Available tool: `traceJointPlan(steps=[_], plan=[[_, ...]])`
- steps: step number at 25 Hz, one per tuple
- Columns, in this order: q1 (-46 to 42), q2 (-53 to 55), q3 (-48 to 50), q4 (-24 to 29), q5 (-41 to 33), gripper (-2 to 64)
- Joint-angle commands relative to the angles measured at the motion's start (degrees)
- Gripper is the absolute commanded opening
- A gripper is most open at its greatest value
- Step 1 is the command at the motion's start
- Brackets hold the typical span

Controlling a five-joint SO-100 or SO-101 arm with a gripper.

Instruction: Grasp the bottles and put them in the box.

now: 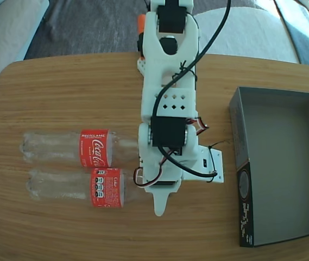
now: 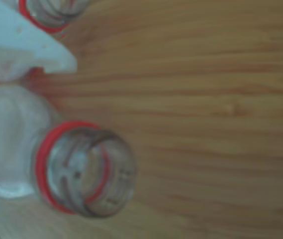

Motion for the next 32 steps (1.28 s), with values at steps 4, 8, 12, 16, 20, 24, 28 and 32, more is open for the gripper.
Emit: traceJointPlan(steps=[4, 8, 12, 16, 20, 24, 28, 32], plan=[[0.6, -0.5, -5.0, 1.7, 0.6, 50.8], [0.8, -0.5, -5.0, 1.7, 0.9, 50.8], [0.8, -0.5, -5.4, 1.7, 5.1, 50.8], [0.5, -0.5, -5.4, 1.0, 4.9, 50.8], [0.3, -2.2, -8.0, 1.2, 4.9, 50.8], [0.3, -5.2, -11.8, 1.7, 4.9, 50.8], [0.1, -6.2, -12.7, 1.7, 4.9, 50.8], [-0.8, -6.2, -10.5, 0.9, 5.1, 50.8]])
